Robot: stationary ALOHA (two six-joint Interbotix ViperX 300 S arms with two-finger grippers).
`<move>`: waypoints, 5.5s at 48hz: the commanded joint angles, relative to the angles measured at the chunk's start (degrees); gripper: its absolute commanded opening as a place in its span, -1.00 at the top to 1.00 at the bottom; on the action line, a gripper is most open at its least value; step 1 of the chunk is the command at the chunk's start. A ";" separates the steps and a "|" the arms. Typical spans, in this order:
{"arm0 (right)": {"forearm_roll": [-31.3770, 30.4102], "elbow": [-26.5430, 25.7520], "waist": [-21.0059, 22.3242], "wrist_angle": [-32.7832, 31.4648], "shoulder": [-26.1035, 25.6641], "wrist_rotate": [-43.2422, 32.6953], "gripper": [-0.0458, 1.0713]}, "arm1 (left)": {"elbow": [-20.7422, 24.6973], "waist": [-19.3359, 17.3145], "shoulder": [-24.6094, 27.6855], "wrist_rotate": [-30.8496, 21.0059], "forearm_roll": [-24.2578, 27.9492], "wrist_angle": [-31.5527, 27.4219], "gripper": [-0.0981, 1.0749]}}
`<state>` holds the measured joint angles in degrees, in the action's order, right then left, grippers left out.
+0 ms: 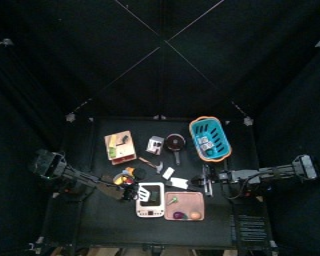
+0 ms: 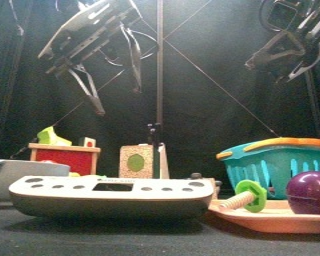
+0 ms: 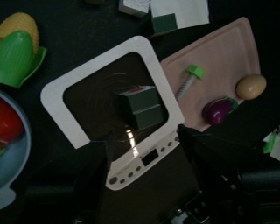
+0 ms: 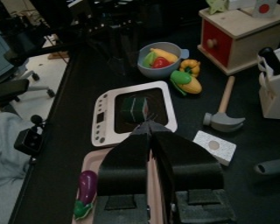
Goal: Grab cleaver
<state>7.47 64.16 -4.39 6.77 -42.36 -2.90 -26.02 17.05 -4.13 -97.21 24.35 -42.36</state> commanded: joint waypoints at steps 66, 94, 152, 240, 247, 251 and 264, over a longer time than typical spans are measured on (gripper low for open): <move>17.58 -1.76 6.77 -16.26 4.66 -0.18 0.62 | -26.10 -22.41 -26.19 95.27 -16.08 63.02 -0.74; 17.40 -3.96 9.93 -27.07 15.21 -0.18 -0.10 | -33.75 -22.68 -27.07 95.27 -12.74 63.90 -0.74; -21.18 -7.91 -0.88 -33.22 24.17 -45.53 -0.37 | -37.97 -23.82 -27.16 95.27 -18.11 64.78 -0.74; -20.39 -10.55 -1.32 -37.88 23.20 -45.35 -0.09 | -38.67 -24.87 -27.16 95.27 -18.02 64.78 -0.74; -19.69 -10.20 -1.49 -37.88 22.06 -45.35 -0.09 | -38.67 -24.87 -27.16 95.27 -18.02 64.69 -0.74; -19.16 -10.20 -1.49 -37.79 22.06 -45.26 -0.09 | -38.67 -24.87 -27.16 95.27 -17.93 64.78 -0.74; -18.02 -10.99 -1.58 -35.16 21.80 -45.18 -0.09 | -38.76 -24.79 -27.07 95.27 -17.49 64.69 -0.74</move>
<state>-11.07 54.76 -5.89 -29.62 -19.16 -48.16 -65.30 -7.65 -31.20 -2.02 6.68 21.88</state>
